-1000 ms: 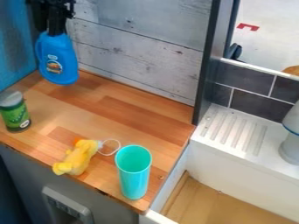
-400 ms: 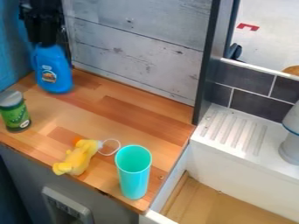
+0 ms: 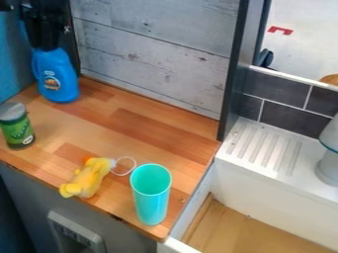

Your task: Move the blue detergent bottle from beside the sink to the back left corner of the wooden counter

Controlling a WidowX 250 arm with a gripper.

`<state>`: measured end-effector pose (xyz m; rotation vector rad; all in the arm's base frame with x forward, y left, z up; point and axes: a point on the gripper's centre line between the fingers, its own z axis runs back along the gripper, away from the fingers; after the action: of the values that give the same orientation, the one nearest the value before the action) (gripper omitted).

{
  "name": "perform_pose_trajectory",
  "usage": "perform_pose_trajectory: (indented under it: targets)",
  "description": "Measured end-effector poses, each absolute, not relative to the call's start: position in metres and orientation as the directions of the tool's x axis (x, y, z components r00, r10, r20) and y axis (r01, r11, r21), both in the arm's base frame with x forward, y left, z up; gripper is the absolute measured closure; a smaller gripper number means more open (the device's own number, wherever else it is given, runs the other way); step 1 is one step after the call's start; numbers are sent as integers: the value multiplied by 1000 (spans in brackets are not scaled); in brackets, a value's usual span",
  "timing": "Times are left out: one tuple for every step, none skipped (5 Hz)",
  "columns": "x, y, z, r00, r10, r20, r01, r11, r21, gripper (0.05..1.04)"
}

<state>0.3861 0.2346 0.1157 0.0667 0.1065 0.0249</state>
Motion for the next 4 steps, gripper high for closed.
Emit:
perform_pose_trajectory:
  targets:
    - [379, 236, 110, 988, 24, -155, -18, 999, 41, 264]
    - [377, 237, 110, 988, 33, -151, -30, 999, 28, 73]
    - [373, 232, 122, 992, 30, -125, -26, 999, 34, 77]
    - [353, 227, 149, 992, 49, -120, -40, 996, 80, 82]
